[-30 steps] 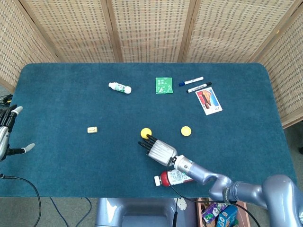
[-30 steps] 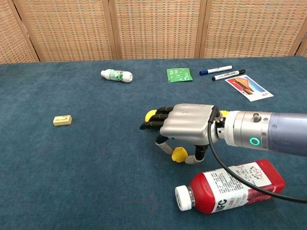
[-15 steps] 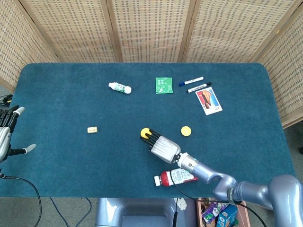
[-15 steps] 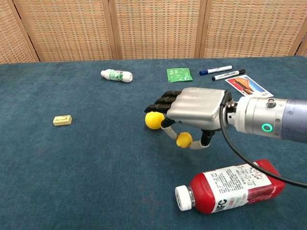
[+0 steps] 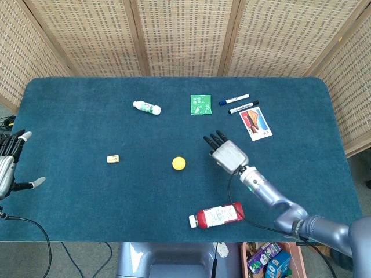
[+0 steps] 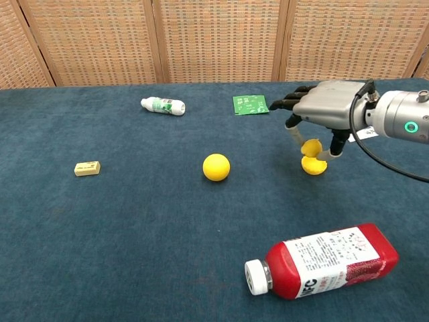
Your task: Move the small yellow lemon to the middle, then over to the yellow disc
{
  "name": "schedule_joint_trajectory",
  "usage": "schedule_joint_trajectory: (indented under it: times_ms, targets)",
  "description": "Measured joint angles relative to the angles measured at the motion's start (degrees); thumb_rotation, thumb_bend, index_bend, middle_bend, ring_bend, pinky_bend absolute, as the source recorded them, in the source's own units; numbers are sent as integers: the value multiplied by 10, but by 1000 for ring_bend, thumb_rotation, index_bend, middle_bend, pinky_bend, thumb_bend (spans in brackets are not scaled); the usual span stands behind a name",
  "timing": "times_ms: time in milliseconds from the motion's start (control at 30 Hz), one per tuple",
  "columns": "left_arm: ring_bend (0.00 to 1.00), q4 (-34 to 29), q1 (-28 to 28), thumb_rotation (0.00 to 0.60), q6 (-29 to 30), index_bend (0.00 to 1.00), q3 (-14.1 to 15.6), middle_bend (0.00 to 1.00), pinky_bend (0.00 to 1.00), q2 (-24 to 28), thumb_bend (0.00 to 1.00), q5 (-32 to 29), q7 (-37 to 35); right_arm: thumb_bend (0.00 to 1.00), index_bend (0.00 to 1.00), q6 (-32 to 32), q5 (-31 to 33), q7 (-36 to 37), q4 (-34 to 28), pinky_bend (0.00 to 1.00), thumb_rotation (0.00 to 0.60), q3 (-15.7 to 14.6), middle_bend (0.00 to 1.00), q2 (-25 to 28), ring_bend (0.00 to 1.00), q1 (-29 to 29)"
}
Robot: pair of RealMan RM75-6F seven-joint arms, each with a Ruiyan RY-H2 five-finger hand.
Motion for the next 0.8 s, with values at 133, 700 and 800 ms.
schedule_joint_trajectory:
  times_ms: [133,700,800]
  targets:
    - [0,-1,-1,600,-2,0,-1,0,0,-1,0,-2,4,314,522,-8,17,-8,23,0,600,2,0,-10,0,-1]
    - [0,-1,-2,600,-9,0,-2,0,0,0,0,-6,5,315,522,-11,30,-20,32,0,600,-5,0,-25,0,6]
    - [0,-2,-1,600,-8,0,-2,0,0,1,0,-5,3,314,522,-12,34,-26,37,0,600,-6,0,-29,0,7]
